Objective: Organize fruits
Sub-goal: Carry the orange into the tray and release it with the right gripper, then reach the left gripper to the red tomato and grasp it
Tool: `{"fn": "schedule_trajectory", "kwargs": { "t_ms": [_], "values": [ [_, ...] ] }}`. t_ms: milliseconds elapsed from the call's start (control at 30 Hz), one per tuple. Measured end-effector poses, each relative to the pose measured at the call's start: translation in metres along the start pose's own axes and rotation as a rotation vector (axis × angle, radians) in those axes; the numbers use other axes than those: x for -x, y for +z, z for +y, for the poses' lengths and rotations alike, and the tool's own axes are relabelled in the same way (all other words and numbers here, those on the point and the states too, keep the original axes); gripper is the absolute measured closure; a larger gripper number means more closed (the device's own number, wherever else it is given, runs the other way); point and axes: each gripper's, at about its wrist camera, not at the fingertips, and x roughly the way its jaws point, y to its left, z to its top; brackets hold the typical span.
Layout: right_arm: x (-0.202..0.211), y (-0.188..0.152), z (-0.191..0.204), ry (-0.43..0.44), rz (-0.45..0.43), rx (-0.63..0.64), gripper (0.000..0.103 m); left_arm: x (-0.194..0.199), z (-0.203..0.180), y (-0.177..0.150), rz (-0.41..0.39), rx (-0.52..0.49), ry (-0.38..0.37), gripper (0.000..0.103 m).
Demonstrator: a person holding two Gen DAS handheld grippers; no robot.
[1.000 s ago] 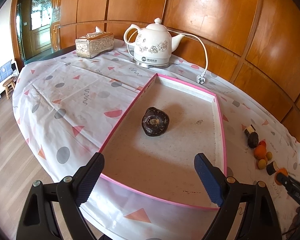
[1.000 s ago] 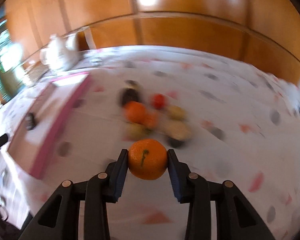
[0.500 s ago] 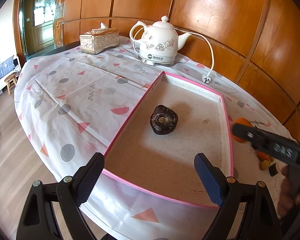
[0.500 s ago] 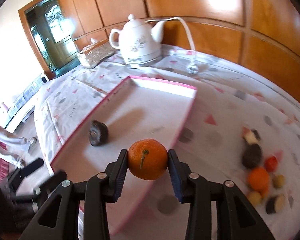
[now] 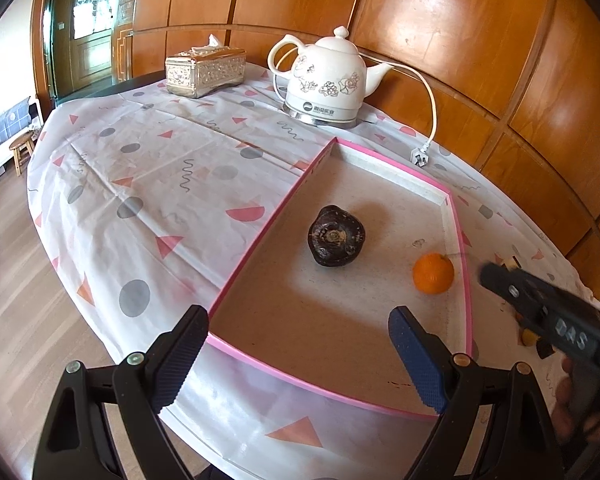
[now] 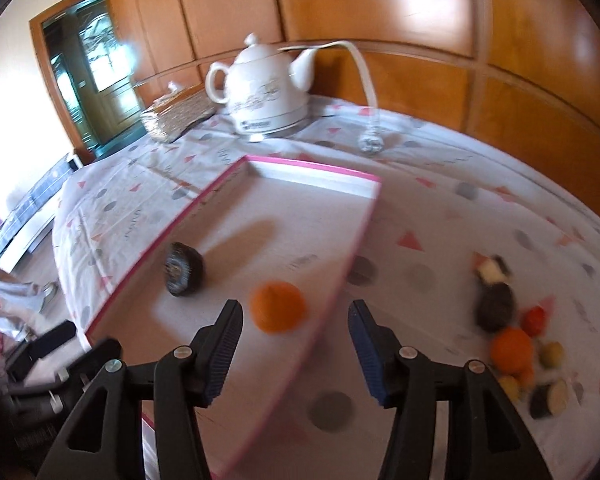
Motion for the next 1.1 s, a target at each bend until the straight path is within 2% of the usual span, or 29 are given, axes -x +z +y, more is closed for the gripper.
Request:
{"fn": "schedule_trajectory", "kwargs": {
  "t_ms": [100, 467, 600, 800, 867, 1000, 1067, 1100],
  "values": [
    [0.014, -0.015, -0.021, -0.049, -0.012, -0.046, 0.043, 0.002, -0.003, 0.0, -0.006, -0.01, -0.008, 0.011],
    [0.067, -0.086, -0.114, -0.272, -0.031, -0.298, 0.043, 0.01, -0.023, -0.004, -0.01, -0.074, -0.039, 0.011],
    [0.08, -0.11, -0.139, -0.349, -0.027, -0.371, 0.043, 0.012, -0.032, -0.004, -0.003, -0.101, -0.073, 0.011],
    [0.095, -0.137, -0.169, -0.414, -0.033, -0.47, 0.043, 0.016, -0.061, -0.001, 0.001, -0.207, -0.141, 0.013],
    [0.099, -0.141, -0.174, -0.423, -0.042, -0.482, 0.043, 0.018, -0.075, 0.001, 0.006, -0.25, -0.182, 0.02],
    [0.102, -0.145, -0.179, -0.435, -0.056, -0.484, 0.043, 0.019, -0.111, 0.003, 0.032, -0.344, -0.261, 0.025],
    [0.103, -0.146, -0.179, -0.446, -0.06, -0.477, 0.043, 0.016, -0.128, 0.003, 0.061, -0.381, -0.295, 0.034],
    [0.103, -0.147, -0.179, -0.451, -0.061, -0.475, 0.043, 0.013, -0.137, 0.002, 0.079, -0.396, -0.31, 0.035]
  ]
}}
